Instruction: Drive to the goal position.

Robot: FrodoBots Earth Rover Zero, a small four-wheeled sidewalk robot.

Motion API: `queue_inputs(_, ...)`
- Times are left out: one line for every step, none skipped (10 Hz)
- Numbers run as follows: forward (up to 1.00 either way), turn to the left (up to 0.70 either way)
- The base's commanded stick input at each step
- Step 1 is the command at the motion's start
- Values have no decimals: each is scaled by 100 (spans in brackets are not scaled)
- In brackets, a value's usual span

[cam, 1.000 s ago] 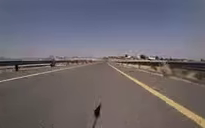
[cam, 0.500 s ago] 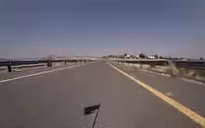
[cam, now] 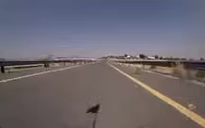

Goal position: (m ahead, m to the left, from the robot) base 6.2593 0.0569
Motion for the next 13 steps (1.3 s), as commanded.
queue_inputs(100,-1)
queue_inputs(100,-1)
queue_inputs(100,-1)
queue_inputs(100,-1)
queue_inputs(100,-1)
queue_inputs(100,-1)
queue_inputs(100,-1)
queue_inputs(100,-1)
queue_inputs(100,-1)
queue_inputs(100,-1)
queue_inputs(100,-1)
queue_inputs(100,-1)
queue_inputs(100,-1)
